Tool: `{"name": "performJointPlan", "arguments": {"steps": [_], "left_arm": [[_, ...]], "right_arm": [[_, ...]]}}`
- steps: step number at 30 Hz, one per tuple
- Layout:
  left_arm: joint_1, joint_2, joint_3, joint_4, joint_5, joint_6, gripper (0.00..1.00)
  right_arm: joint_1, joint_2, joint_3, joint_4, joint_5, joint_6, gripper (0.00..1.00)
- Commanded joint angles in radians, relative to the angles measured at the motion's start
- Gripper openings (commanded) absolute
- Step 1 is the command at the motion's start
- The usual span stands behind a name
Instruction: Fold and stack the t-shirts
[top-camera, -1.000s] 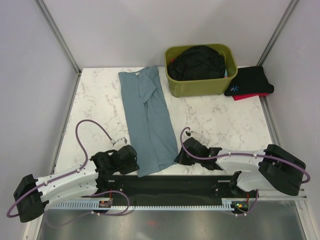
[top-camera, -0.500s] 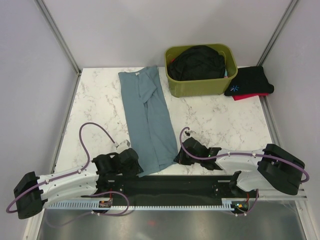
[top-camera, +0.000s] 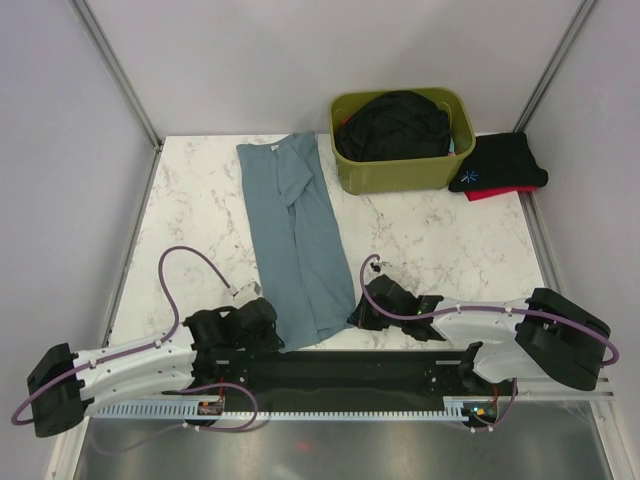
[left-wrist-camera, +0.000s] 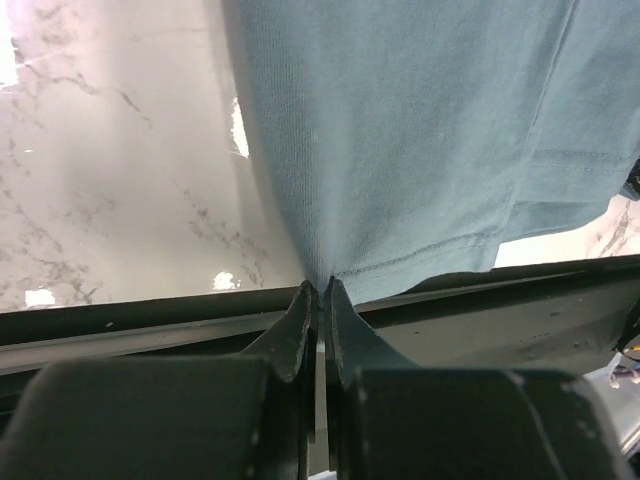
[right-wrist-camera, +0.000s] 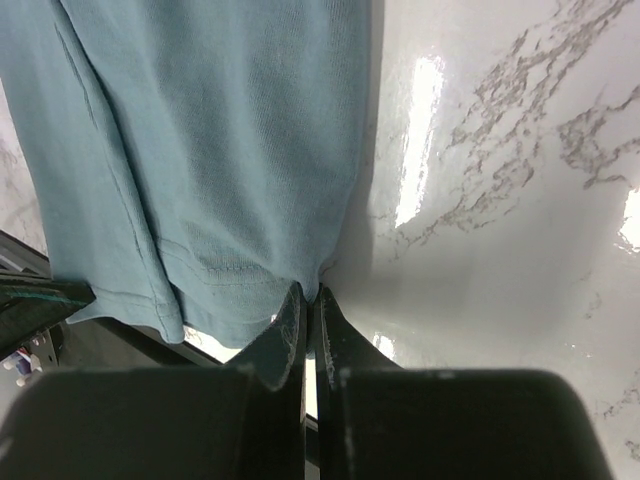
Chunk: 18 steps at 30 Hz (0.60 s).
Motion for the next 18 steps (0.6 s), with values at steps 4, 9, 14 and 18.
{"name": "performJointPlan", "arguments": {"steps": [4,9,14,18], "left_arm": [[-0.007,-0.039,0.069,-0.160,-0.103,-0.016,0.02],[-0.009,-0.121,0.106,-0.226,-0.106,-0.005,0.02],[-0.007,-0.159,0.172,-0.304,-0.132,0.004,0.02],[-0.007,-0.170,0.250,-0.350,-0.181,0.024,0.02]], "right_arm": [[0.130,-0.008,-0.038,-0.213,0.061,0.022,0.00],[0.256,-0.097,0.016,-0.376,0.158,0.093,0.00],[0.293,-0.179,0.125,-0.511,0.219,0.091,0.00],[0.290,-0.174,0.214,-0.562,0.294,0.054,0.00]]}}
